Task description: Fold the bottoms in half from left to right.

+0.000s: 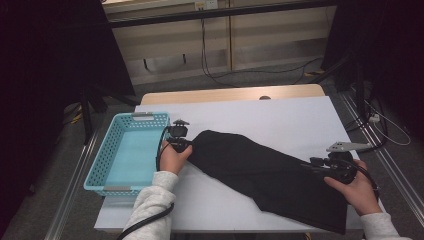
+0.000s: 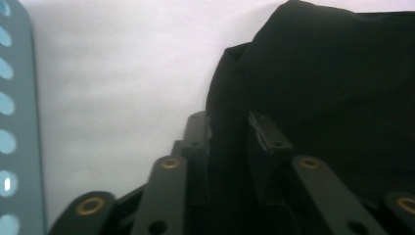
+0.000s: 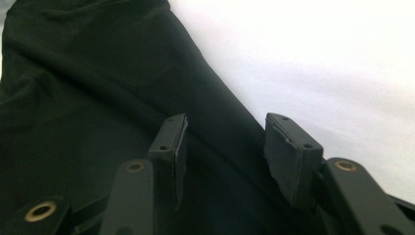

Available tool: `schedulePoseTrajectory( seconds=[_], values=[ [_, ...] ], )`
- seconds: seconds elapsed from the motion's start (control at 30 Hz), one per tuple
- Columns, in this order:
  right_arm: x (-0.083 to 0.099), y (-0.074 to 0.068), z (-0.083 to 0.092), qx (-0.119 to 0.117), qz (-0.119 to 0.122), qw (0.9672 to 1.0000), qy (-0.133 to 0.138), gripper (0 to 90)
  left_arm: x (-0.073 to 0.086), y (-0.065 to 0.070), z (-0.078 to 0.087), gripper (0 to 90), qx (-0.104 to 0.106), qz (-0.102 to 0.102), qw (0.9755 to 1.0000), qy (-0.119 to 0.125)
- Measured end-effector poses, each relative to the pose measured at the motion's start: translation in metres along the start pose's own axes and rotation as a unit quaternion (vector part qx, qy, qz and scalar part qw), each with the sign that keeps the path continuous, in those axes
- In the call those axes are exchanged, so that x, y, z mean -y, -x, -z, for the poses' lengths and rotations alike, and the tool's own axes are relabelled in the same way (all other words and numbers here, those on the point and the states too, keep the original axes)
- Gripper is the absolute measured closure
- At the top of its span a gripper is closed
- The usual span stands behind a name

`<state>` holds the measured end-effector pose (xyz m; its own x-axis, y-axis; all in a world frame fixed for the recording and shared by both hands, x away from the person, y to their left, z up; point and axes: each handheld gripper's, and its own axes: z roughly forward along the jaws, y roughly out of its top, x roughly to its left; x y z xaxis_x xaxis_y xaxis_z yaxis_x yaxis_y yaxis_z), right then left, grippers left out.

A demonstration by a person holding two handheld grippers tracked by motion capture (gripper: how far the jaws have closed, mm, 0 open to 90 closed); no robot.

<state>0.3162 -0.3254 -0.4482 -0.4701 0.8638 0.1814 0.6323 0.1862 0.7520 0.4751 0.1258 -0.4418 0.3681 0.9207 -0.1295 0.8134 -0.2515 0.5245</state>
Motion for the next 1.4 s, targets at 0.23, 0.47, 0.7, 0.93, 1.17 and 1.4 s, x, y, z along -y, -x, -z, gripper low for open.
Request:
schedulePoseTrajectory(
  seconds=[0.23,0.47,0.7,0.93,1.17,1.4],
  values=[
    [-0.001,-0.002,-0.002,-0.004,0.001,1.0000,0.001,48.0,-0.002,0.003,0.000,86.4,0.037,0.016,0.9992,-0.007],
    [-0.001,-0.001,0.000,-0.005,-0.006,1.0000,0.005,42.9,-0.021,0.004,0.020,86.7,0.034,0.017,0.9991,0.017],
    [-0.001,-0.001,0.000,-0.002,-0.001,1.0000,0.005,38.6,-0.033,-0.004,0.028,86.8,0.027,0.021,0.9986,0.041],
    [-0.001,0.001,0.005,0.010,-0.003,0.9999,0.012,36.4,-0.038,-0.014,0.028,86.8,0.020,0.033,0.9980,0.050],
    [-0.002,-0.001,0.004,0.013,0.003,0.9999,0.007,35.4,-0.047,-0.017,0.037,86.8,0.019,0.039,0.9969,0.066],
    [0.000,-0.013,0.006,0.005,0.019,0.9998,0.001,44.9,-0.041,-0.012,0.034,86.7,0.027,0.030,0.9974,0.060]
  ],
)
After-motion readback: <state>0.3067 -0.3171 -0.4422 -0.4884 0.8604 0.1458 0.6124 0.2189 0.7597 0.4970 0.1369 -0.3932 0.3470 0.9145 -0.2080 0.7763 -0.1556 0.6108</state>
